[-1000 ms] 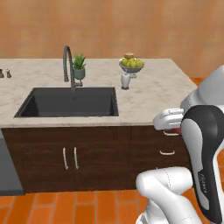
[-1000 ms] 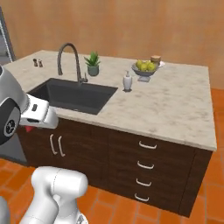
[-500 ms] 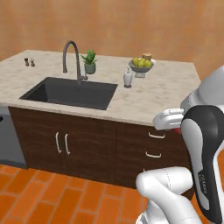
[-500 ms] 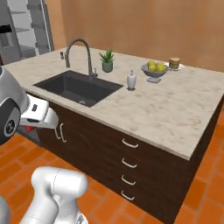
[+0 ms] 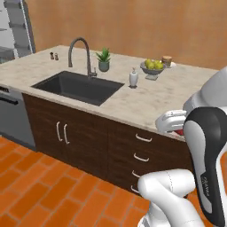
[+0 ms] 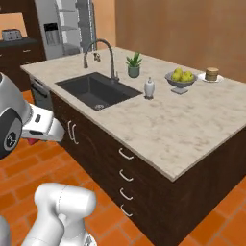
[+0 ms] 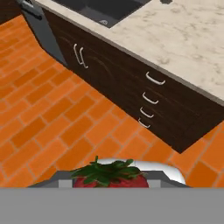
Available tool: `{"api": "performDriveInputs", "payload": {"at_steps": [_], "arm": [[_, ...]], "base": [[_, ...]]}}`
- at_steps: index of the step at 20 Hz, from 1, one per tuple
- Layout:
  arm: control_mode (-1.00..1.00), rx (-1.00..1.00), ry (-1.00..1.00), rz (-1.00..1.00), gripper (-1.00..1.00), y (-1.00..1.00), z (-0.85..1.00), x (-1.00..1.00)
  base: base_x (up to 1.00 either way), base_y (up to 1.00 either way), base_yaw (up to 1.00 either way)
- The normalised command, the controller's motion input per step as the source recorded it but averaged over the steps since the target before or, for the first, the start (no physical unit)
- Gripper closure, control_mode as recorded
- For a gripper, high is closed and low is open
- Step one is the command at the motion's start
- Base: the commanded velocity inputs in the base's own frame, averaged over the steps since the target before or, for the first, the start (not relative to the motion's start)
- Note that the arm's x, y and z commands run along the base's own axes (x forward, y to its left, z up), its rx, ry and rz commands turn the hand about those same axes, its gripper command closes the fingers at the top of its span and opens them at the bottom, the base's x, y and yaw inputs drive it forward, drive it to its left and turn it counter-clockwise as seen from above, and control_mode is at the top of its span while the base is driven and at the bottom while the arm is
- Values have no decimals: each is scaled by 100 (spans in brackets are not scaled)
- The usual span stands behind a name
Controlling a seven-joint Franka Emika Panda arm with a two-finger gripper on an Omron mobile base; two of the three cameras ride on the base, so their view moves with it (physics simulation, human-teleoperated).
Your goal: Take the strawberry from the fridge and place it on top of the pancake, located on the dining counter.
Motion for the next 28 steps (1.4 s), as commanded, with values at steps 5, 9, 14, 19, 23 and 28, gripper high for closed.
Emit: {"api": "performDriveInputs", "payload": {"at_steps": [5,9,14,19,23,28], "arm": [[100,0,0,0,100,0,0,0],[100,0,0,0,100,0,0,0],[100,0,0,0,100,0,0,0],[100,0,0,0,100,0,0,0],[100,0,0,0,100,0,0,0],[100,0,0,0,100,0,0,0]], "base": [[-4,-100,50],[-22,-100,52],[-75,-100,53],[-43,-100,55],[-20,-100,54],[-33,-100,52]]}}
